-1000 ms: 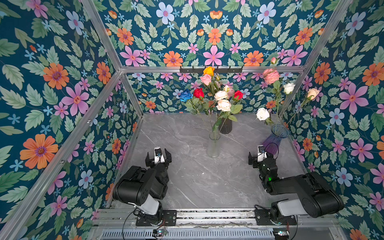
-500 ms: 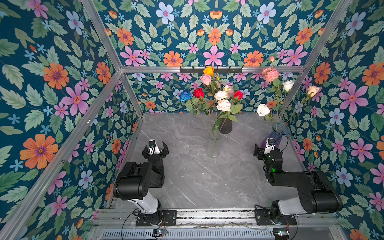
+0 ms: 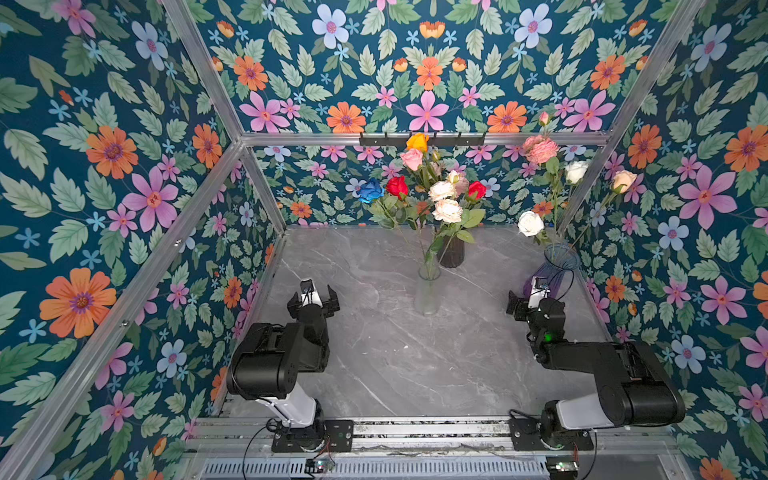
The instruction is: Arrange the flowers into the vase
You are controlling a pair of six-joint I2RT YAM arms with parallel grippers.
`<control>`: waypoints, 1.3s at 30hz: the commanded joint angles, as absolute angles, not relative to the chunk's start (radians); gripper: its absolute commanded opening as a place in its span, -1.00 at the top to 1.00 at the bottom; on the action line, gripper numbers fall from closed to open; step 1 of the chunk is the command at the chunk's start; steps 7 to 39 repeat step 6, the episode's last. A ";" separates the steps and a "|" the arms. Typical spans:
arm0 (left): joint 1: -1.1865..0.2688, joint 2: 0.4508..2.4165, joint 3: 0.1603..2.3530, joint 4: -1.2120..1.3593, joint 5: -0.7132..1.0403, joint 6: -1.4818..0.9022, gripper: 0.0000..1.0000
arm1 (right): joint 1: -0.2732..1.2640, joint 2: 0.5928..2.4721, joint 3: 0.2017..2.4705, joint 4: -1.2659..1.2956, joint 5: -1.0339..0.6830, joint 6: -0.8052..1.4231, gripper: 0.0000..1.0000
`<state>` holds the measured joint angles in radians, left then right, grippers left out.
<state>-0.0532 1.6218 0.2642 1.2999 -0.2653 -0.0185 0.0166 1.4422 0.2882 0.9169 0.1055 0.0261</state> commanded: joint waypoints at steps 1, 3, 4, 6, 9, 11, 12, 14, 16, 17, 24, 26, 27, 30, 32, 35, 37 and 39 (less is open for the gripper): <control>-0.052 1.622 0.273 1.292 -0.259 -0.018 -1.00 | 0.018 1.438 0.293 0.919 0.099 0.037 -0.98; -0.052 1.621 0.272 1.293 -0.259 -0.019 -1.00 | 0.017 1.439 0.291 0.919 0.098 0.037 -0.98; -0.052 1.621 0.270 1.296 -0.259 -0.019 -1.00 | 0.017 1.439 0.293 0.919 0.099 0.037 -0.98; -0.052 1.621 0.267 1.301 -0.261 -0.017 -1.00 | 0.017 1.439 0.294 0.917 0.099 0.037 -0.98; -0.052 1.621 0.267 1.301 -0.261 -0.017 -1.00 | 0.017 1.439 0.294 0.917 0.099 0.037 -0.98; -0.052 1.621 0.267 1.301 -0.261 -0.017 -1.00 | 0.017 1.439 0.294 0.917 0.099 0.037 -0.98; -0.052 1.621 0.267 1.301 -0.261 -0.017 -1.00 | 0.017 1.439 0.294 0.917 0.099 0.037 -0.98; -0.052 1.621 0.267 1.301 -0.261 -0.017 -1.00 | 0.017 1.439 0.294 0.917 0.099 0.037 -0.98; -0.052 1.621 0.267 1.301 -0.261 -0.017 -1.00 | 0.017 1.439 0.294 0.917 0.099 0.037 -0.98; -0.052 1.621 0.267 1.301 -0.261 -0.017 -1.00 | 0.017 1.439 0.294 0.917 0.099 0.037 -0.98; -0.052 1.621 0.267 1.301 -0.261 -0.017 -1.00 | 0.017 1.439 0.294 0.917 0.099 0.037 -0.98; -0.052 1.621 0.267 1.301 -0.261 -0.017 -1.00 | 0.017 1.439 0.294 0.917 0.099 0.037 -0.98; -0.052 1.621 0.267 1.301 -0.261 -0.017 -1.00 | 0.017 1.439 0.294 0.917 0.099 0.037 -0.98; -0.052 1.621 0.267 1.301 -0.261 -0.017 -1.00 | 0.017 1.439 0.294 0.917 0.099 0.037 -0.98; -0.052 1.621 0.267 1.301 -0.261 -0.017 -1.00 | 0.017 1.439 0.294 0.917 0.099 0.037 -0.98; -0.052 1.621 0.267 1.301 -0.261 -0.017 -1.00 | 0.017 1.439 0.294 0.917 0.099 0.037 -0.98; -0.052 1.621 0.267 1.301 -0.261 -0.017 -1.00 | 0.017 1.439 0.294 0.917 0.099 0.037 -0.98; -0.052 1.621 0.267 1.301 -0.261 -0.017 -1.00 | 0.017 1.439 0.294 0.917 0.099 0.037 -0.98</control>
